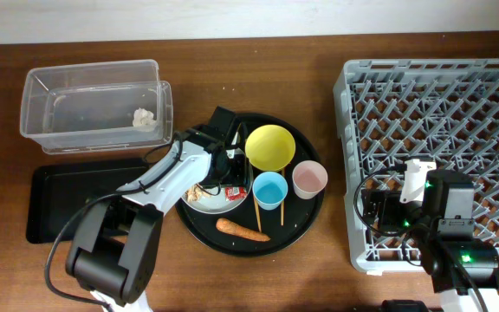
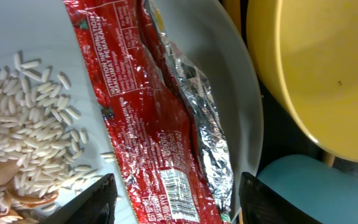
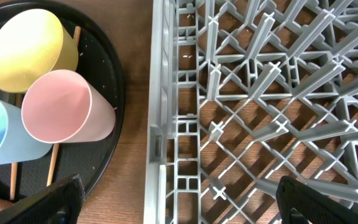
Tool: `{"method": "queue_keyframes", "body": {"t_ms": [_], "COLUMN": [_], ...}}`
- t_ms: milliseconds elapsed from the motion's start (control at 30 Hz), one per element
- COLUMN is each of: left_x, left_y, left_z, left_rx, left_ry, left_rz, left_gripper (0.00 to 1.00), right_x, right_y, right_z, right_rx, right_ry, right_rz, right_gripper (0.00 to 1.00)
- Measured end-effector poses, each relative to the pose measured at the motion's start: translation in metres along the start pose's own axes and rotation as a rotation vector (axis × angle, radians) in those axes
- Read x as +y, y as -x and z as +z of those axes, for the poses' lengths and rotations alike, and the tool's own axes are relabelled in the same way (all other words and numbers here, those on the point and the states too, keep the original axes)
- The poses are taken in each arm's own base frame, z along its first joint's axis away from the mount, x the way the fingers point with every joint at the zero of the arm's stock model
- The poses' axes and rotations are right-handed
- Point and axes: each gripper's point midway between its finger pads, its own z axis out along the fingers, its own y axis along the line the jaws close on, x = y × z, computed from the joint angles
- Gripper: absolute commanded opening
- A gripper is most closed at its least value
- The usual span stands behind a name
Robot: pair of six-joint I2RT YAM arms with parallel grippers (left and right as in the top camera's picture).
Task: Sort waste into correct bins and load items into the dishwasher rack
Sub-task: 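Grasp the red snack wrapper with the left gripper and drop it in the bin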
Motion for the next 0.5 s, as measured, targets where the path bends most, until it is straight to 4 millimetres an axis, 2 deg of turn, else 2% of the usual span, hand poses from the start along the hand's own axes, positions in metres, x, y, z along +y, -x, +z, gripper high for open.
{"method": "queue_keyframes", "body": {"t_ms": [167,267,333,400,433,467,500], "left_x": [0.001,-0.006,-0.004,-0.002,0.0,0.001,0.002], "left_y": [0.002,-0.002,-0.007,-0.006,-0.006,-0.005,-0.004], "left_z": [0.0,0.002,0.013,0.015,0.015,0.015,0.015], "left_rx": [-0.01,-0.007,0.013,0.011,0.006,0.001,-0.003], "left_ry": [0.011,0.015,0.046,0.062,0.073,0.082,0.088], "left_rz": [0.004,0.025,0.037,0.038,0.04,0.042,0.04], "left_gripper": [0.63,0.63,0.63,0.63,0.57,0.4,0.17], "right_x": [0.0,0.0,0.0,0.0,0.0,0.0,0.0], "right_y": [0.0,0.0,0.0,0.0,0.0,0.0,0.0], "right_z": [0.0,0.0,0.0,0.0,0.0,0.0,0.0], "right_rx": [0.0,0.0,0.0,0.0,0.0,0.0,0.0], "right_ry": [0.0,0.0,0.0,0.0,0.0,0.0,0.0], "right_rz": [0.0,0.0,0.0,0.0,0.0,0.0,0.0], "right_gripper": [0.98,0.98,0.98,0.98,0.98,0.98,0.98]}}
